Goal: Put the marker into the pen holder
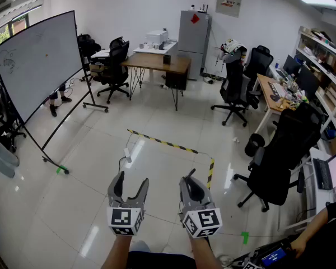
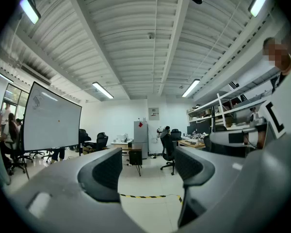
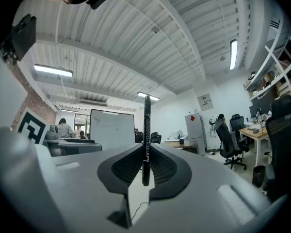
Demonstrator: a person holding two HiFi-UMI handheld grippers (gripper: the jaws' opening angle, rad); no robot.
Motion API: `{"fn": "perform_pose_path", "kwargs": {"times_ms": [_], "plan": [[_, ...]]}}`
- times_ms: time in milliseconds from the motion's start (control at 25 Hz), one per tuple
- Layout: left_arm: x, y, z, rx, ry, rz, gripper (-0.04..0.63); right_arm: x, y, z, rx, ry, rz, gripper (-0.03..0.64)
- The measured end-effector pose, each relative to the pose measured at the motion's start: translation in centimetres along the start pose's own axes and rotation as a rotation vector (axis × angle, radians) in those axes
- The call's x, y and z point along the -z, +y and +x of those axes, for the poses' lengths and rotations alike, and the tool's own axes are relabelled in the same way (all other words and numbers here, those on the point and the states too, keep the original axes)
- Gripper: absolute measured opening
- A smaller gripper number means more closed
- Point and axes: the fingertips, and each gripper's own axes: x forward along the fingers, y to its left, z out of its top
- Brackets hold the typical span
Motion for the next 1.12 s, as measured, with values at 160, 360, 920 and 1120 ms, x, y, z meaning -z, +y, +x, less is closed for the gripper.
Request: {"fn": "perform_pose_path", "kwargs": {"times_ms": [160,360,920,1120], "plan": [[0.4,-0.2,1.0,-0.009,0.012,0.0,0.339,0.7,-1.0,0.5,-0.008,0.009,0.016,0.041],[0.9,0.7,3.5,0.0,0.013,-0.01,0.334,1.2,-1.4,2.9,-0.021,0.009,0.014,0.041],[-1.0,10.7,20.3,0.084,-0.042,-0.023,0.334,-0.3,-4.5,21.4,0.025,-0.013,-0.047,0.041],[-0.6,15.6,24.3,0.098,-0.02,-0.037,0.329,0.3,-3.4,27.7,0.017,0.005,-0.047,0.041]]}}
